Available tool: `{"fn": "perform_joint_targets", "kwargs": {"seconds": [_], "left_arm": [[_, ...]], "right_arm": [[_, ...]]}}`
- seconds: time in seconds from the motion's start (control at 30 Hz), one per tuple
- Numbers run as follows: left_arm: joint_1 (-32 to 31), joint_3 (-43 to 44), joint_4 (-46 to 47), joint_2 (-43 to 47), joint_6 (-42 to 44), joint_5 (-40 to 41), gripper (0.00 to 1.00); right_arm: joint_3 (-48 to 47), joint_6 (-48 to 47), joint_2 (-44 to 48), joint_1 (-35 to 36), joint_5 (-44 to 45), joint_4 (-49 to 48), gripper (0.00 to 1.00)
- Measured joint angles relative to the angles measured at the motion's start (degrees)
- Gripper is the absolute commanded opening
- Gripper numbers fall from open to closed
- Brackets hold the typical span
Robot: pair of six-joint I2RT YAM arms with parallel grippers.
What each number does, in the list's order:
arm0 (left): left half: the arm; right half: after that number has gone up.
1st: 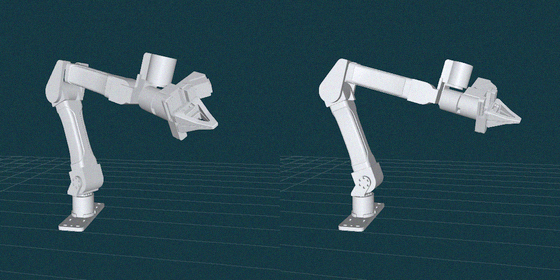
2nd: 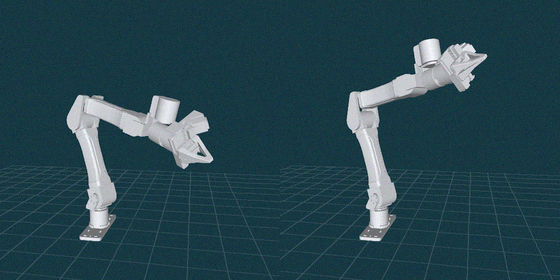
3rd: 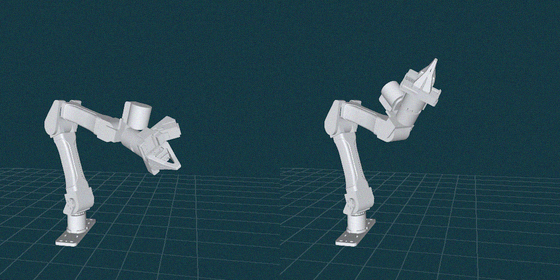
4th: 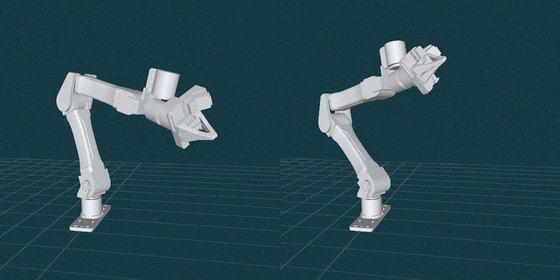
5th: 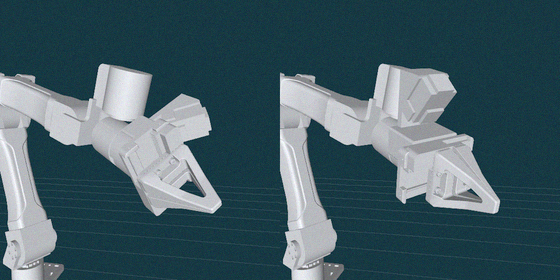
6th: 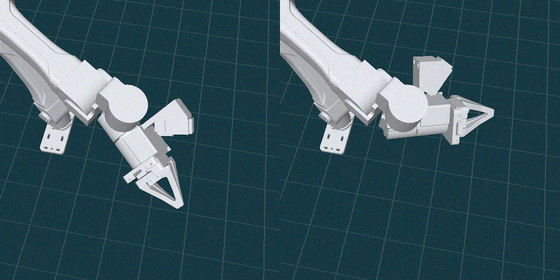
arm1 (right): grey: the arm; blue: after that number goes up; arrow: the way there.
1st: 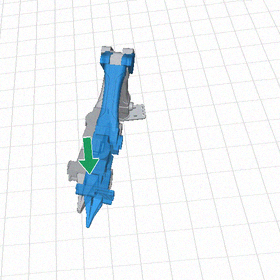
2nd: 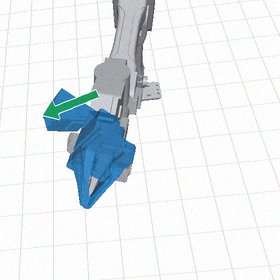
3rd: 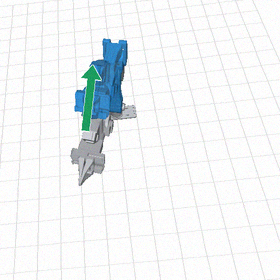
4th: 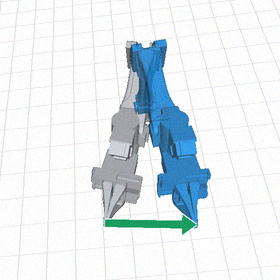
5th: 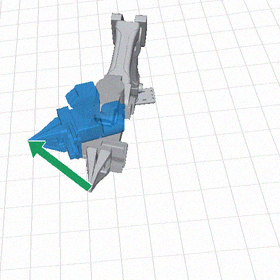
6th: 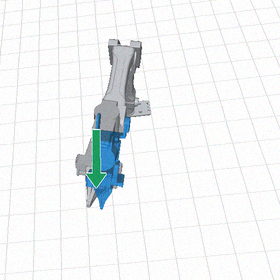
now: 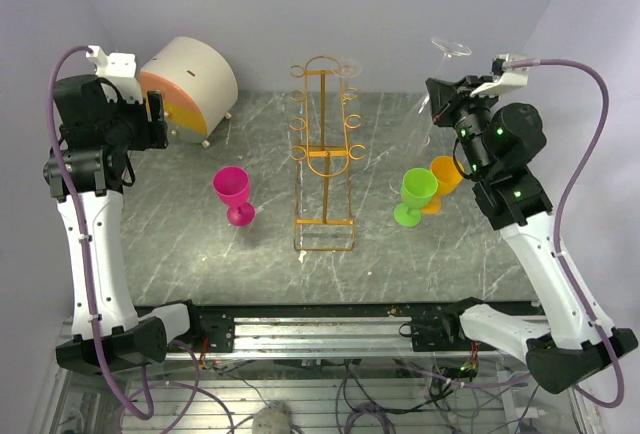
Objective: Place the wine glass upside down on the wine glass rack
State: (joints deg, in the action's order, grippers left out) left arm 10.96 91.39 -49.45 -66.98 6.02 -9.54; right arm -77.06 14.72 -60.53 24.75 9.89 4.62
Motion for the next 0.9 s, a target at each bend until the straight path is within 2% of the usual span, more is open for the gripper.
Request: {"fn": "perform_joint_targets", "kwargs": {"seconds": [0.17,0.37,0.6,0.9], "left_arm": [[0.04,-0.02,-0.15,-0.66,0.02,-0.46,0.76],[0.09,-2.36,0.31,-0.31,0.00,-0.96,0.76],[0.09,-4.35,0.35,-0.11,0.00,-1.16,0.76],[0.09,-6.67,0.66,1.49,0.02,-1.18,0.76]], "right_arm": [[6.43,0.52,-1.36,-6.71,-3.10,-1.27,0.00],[12.87,-3.04,-2.54,-7.06,-10.05,-8.66,0.00],[15.43,-10.97,-6.75,-7.13,-20.79,-17.51,0.00],[15.91,-16.33,-14.34,-7.93,-29.64,-22.56,0.00]]}}
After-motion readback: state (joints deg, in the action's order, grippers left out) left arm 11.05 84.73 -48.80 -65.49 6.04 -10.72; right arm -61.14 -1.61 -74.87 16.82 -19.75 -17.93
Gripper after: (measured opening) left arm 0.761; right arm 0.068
